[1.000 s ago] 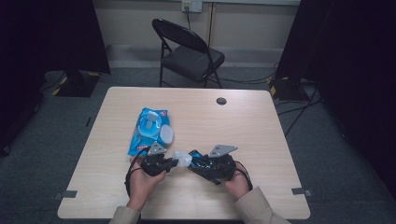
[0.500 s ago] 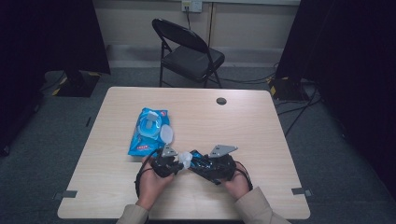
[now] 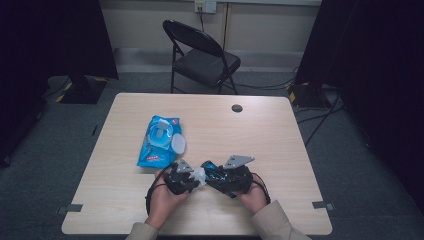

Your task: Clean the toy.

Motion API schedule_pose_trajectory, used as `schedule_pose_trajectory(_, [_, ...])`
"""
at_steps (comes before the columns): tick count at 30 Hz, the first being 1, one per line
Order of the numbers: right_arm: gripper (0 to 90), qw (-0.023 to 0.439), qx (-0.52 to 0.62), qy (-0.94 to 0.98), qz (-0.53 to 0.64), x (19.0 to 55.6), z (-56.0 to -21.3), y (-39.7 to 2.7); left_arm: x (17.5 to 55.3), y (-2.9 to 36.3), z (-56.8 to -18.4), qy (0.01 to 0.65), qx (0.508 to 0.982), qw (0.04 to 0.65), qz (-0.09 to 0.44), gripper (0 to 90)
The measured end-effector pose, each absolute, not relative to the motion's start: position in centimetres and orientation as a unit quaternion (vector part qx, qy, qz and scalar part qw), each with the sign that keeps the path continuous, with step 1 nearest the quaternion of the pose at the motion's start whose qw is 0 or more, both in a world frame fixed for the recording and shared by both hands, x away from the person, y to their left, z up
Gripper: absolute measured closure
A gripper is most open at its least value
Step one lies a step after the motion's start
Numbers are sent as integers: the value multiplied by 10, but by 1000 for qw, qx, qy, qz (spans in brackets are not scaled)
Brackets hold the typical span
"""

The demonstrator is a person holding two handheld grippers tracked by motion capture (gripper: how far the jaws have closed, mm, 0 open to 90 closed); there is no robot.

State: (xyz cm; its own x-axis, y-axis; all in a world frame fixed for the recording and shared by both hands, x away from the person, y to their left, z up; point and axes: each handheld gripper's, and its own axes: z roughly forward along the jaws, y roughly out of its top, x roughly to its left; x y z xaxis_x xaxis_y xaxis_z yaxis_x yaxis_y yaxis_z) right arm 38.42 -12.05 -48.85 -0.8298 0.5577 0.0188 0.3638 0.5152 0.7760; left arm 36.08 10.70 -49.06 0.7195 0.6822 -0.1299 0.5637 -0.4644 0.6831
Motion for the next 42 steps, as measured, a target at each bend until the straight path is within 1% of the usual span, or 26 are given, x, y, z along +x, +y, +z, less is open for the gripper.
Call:
schedule_pose_trajectory(4, [429,118,267,862,414,384,-489,-120,358,104,-491,359,854,368,78,837])
schedule_pose_trajectory(6, [429,118,267,862,414,384,-489,-120,355,99,-492,356,853,376,66,838])
schedule_pose_trajectory(9, [429,118,267,862,414,384,-489,-120,352,92,-491,348,857,374,69,837])
schedule_pose_trajectory(22, [429,119,267,862,414,384,-489,-120,345,75,-492,328,864,379,55,837])
schedule_pose_trajectory(28, [429,118,268,862,415,384,-489,-120,342,69,-493,321,864,384,43,837])
schedule_pose_trajectory(42, [429,118,265,863,414,384,-489,-120,336,55,-494,304,868,391,33,837])
